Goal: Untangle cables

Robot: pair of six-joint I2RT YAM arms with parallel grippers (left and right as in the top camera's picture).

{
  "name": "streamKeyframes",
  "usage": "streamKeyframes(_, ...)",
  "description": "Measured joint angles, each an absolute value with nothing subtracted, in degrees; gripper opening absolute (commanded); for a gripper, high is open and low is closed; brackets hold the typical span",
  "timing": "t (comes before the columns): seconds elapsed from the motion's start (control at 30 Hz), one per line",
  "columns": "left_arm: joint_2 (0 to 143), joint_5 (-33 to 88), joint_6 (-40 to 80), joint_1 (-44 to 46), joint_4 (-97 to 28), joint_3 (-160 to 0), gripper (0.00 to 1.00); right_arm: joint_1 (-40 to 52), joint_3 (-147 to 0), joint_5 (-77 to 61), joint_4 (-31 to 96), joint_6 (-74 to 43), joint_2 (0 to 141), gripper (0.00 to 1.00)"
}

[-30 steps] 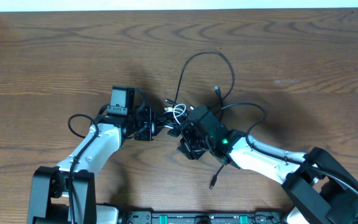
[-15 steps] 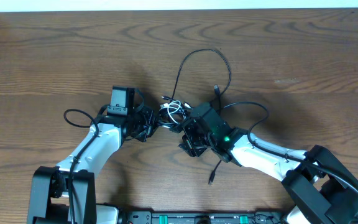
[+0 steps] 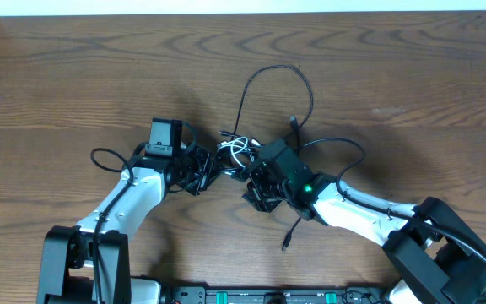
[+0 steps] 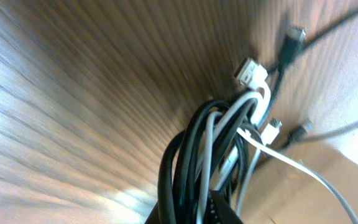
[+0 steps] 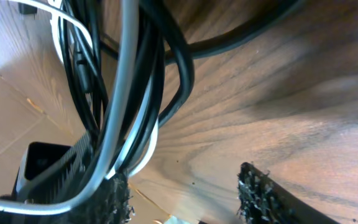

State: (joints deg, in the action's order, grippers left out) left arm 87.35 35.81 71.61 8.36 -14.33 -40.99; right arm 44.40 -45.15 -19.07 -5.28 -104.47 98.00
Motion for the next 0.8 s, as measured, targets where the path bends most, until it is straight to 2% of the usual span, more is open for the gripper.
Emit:
streamKeyframes(0.1,87.4,39.8,71.6,8.3,-14.3,-41.0,0.14,44.2,-45.1,-18.0,-5.2,-104.9,98.0,0.46)
streamKeyframes(0.13,87.4,40.9,71.6,8.3,-14.3,-41.0,0.14,44.0,-45.1,-17.6,-5.2,-105.1,98.0,0.4)
streamKeyframes(0.23,87.4,45.0,71.5,8.3,-14.2,-41.0,0.13,43.1,-45.1,-16.1,-5.3,-105.4,98.0,0.14)
streamKeyframes(0.3,87.4,47.1,71.5,8.3,-14.3,-41.0,0.13,42.4,-45.1,-15.1,-5.4,-105.4,98.0,0.01)
streamKeyframes(0.47,87.4,52.7,71.5,8.3,-13.9,-41.0,0.12,40.7,-45.1,-13.0,-4.3,-99.5,98.0,0.01)
streamKeyframes(0.63,87.4,57.3,72.2,8.4,-13.1,-41.0,0.12,39.6,-45.1,-11.0,2.2,-94.0,98.0,0.01)
streamKeyframes(0.8,87.4,62.8,73.4,8.4,-5.8,-40.9,0.15,37.1,-45.1,-9.1,7.1,-88.2,98.0,0.01)
